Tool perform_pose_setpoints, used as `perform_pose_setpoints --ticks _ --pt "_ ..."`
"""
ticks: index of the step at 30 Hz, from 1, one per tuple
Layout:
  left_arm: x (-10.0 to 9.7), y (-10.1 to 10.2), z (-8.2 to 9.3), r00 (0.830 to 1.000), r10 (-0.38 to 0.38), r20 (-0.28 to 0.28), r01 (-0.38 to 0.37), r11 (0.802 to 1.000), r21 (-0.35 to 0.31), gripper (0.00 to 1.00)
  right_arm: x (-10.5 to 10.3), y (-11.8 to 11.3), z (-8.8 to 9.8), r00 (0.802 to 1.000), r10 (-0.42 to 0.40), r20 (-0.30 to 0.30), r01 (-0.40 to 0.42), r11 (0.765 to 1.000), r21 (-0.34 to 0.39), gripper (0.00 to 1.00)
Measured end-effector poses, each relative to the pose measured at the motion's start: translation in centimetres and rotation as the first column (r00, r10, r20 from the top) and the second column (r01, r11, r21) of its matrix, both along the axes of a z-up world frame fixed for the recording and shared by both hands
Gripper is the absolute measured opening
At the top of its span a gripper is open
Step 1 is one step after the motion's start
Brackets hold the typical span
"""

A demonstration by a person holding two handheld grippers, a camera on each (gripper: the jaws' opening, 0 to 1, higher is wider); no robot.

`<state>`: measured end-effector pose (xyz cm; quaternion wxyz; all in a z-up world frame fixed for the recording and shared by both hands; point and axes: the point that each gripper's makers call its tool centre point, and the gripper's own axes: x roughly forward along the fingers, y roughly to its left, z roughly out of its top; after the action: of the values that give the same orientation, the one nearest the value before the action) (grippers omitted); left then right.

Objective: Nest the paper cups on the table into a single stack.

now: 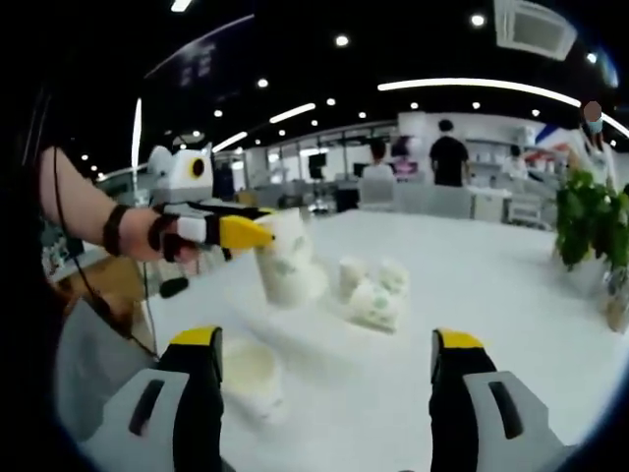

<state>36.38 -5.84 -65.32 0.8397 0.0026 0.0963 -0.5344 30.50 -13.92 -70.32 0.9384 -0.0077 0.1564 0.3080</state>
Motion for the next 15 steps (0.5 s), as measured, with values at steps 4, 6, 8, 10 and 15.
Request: perform_pose_setpoints --ticks 4,6,8,10,15 --pt "-0.1 -0.3 0.5 1.0 -0.017 0.006 0.017 1.0 0.001 0.36 0.0 0.5 0.1 1.0 0.012 0.0 -0.012 1.0 0.004 0.85" --pt "-0.2 -0.3 1.0 1.0 -0.022 0.013 0.023 1.0 -0.007 0.36 0.0 0.6 0.1 1.0 0.017 0.001 -0.017 1.0 0.005 0.85" --pt "-0.3 -0.3 1.2 1.0 -0.024 0.016 0.024 1.0 -0.008 0.36 0.0 0.6 0.2 1.0 0.019 0.001 -0.019 1.0 0.011 0.85" --pt "-0.4 -0.3 1.6 0.999 -0.026 0.021 0.026 1.0 -0.014 0.36 0.0 0.6 0.2 1.0 0.02 0.003 -0.02 1.0 0.008 0.84" --pt "-0.8 -0.6 2.0 0.999 -0.039 0.02 0.04 0.999 -0.024 0.36 -0.1 0.9 0.5 0.999 0.031 0.008 -0.031 0.999 0.021 0.8"
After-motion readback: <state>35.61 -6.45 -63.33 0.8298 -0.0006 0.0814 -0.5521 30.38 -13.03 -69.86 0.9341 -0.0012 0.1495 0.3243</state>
